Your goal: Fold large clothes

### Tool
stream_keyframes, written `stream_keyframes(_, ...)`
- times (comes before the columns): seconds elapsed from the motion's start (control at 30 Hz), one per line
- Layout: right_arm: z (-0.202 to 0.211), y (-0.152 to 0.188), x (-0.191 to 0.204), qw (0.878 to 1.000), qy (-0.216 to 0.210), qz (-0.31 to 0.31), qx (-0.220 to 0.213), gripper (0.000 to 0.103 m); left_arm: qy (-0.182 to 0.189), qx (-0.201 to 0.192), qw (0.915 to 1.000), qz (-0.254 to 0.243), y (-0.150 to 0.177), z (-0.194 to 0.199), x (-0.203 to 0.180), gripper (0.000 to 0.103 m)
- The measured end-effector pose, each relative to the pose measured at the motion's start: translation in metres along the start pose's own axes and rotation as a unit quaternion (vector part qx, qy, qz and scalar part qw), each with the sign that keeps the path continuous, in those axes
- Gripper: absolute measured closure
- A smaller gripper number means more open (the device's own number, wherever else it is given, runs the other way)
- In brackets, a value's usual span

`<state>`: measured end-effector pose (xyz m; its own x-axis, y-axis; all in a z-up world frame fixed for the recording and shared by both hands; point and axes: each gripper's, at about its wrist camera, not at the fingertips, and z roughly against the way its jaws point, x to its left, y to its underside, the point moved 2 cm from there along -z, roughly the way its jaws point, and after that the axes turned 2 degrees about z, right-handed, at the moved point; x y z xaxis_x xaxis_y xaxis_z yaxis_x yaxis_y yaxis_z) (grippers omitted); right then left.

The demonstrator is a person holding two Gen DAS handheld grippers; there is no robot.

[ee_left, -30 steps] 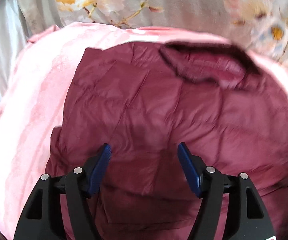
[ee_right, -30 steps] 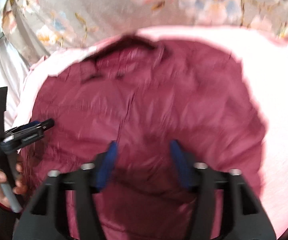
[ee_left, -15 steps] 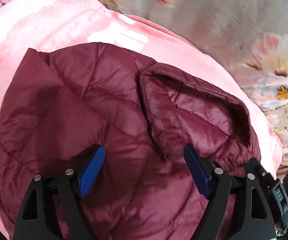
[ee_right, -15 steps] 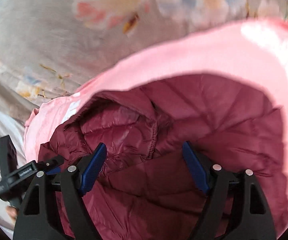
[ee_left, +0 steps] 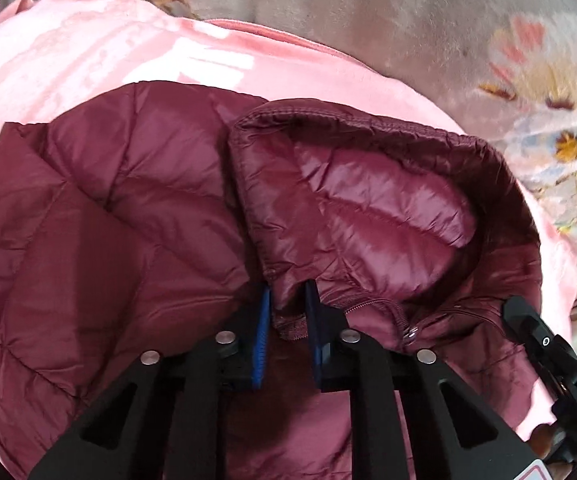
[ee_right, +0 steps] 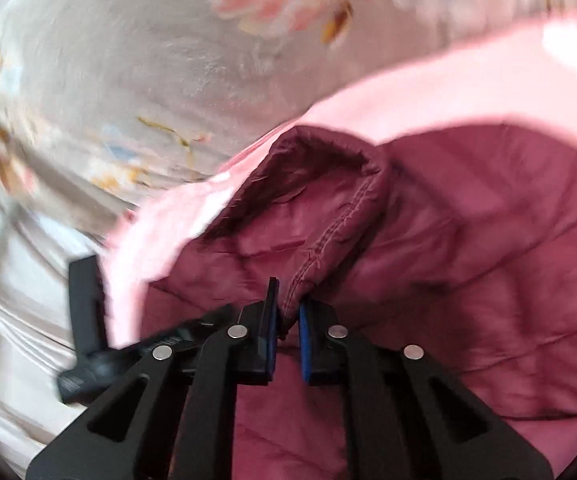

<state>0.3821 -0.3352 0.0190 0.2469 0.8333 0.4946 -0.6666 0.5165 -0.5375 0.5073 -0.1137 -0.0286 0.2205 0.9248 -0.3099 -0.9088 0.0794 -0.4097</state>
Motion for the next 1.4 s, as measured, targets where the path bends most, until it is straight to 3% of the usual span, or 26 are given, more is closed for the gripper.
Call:
stream_keyframes(0.13, -0.02, 0.021, -0.013, 0.997, 0.064, 0.031, 0.039, 0.096, -0.017, -0.018, 0.9994, -0.026, 0.01, -0.002, 0.0, 0.089)
stream_keyframes(0.43, -0.027, 0.033, -0.006, 0.993, 0.081, 0.075, 0.032, 0.097, -0.072, -0.078, 0.9904, -0.089, 0.028, -0.007, -0.013, 0.082)
stream_keyframes(0.57, -0.008, 0.032, -0.024, 0.996, 0.062, 0.054, 0.042, 0.093, -0.1, -0.088, 0.9843, -0.116, 0.032, 0.001, -0.016, 0.075)
stream_keyframes(0.7, 0.031, 0.036, -0.037, 0.994, 0.088, 0.06, 0.029, 0.091, -0.112, -0.093, 0.9799, -0.136, 0.041, 0.027, -0.006, 0.073)
stream_keyframes(0.77, 0.051, 0.025, -0.04, 0.992, 0.107, 0.06, 0.004, 0.088, -0.107, -0.097, 0.9813, -0.127, 0.035, 0.042, 0.001, 0.073)
stream_keyframes(0.87, 0.069, -0.008, -0.039, 0.993, 0.102, 0.038, -0.037, 0.09, -0.106, -0.114, 0.9838, -0.089, 0.007, 0.062, 0.01, 0.073)
stream_keyframes(1.03, 0.05, -0.065, -0.005, 0.99, 0.109, 0.045, -0.083, 0.091, -0.085, -0.139, 0.9861, -0.035, -0.052, 0.078, 0.003, 0.073)
stream_keyframes(1.2, -0.004, -0.081, 0.0, 0.99, 0.126, 0.03, -0.061, 0.091, -0.075, -0.112, 0.9909, -0.002, -0.086, 0.047, -0.008, 0.073)
stream_keyframes(1.4, -0.051, -0.052, 0.002, 0.983, 0.158, 0.092, 0.004, 0.091, -0.093, -0.08, 0.9922, -0.022, -0.07, 0.004, -0.008, 0.073)
